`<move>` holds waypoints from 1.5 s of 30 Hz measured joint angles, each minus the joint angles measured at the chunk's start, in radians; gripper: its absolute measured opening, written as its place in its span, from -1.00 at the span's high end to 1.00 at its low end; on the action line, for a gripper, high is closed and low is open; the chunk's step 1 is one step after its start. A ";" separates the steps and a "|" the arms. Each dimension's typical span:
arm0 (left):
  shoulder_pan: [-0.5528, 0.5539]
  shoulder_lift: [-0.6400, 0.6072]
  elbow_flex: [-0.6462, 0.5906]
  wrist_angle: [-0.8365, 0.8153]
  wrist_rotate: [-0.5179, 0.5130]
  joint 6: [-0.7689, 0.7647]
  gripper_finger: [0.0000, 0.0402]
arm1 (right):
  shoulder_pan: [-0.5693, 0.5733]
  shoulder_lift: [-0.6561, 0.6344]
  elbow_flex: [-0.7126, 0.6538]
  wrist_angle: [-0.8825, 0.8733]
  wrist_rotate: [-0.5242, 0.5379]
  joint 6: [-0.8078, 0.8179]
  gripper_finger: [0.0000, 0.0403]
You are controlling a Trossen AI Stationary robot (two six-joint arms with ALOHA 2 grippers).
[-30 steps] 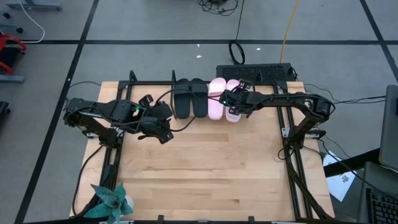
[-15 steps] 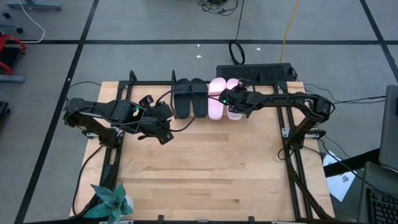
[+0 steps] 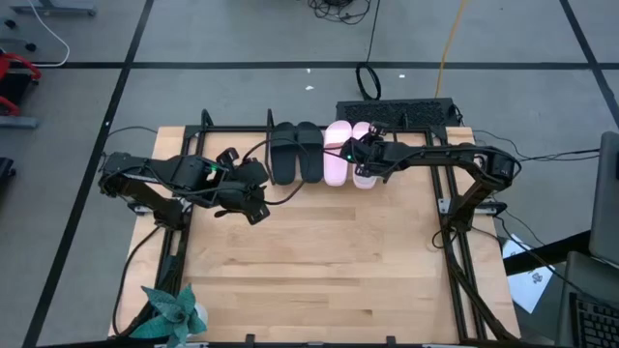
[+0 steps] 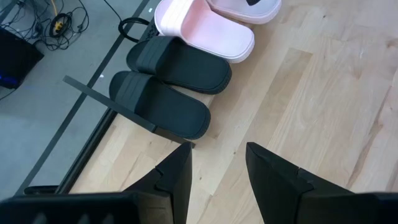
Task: Pick and place slides into the shelf
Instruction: Put the pink slide on the shelf, then return to Home Position
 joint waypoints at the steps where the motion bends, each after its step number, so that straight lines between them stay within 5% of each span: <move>1: 0.000 0.000 0.000 0.000 0.000 0.000 0.26 | 0.000 0.000 0.000 0.000 0.001 0.000 0.56; 21: 0.000 0.000 0.000 0.000 0.000 0.019 0.26 | -0.018 0.000 0.000 -0.002 0.001 -0.011 0.09; 36: 0.000 0.000 0.000 -0.001 -0.002 0.031 0.26 | 0.046 0.000 0.000 -0.024 0.002 -0.013 -0.03; 45: -0.002 -0.007 0.000 -0.037 0.004 0.034 0.26 | 0.165 -0.083 0.000 -0.056 0.112 0.006 -0.03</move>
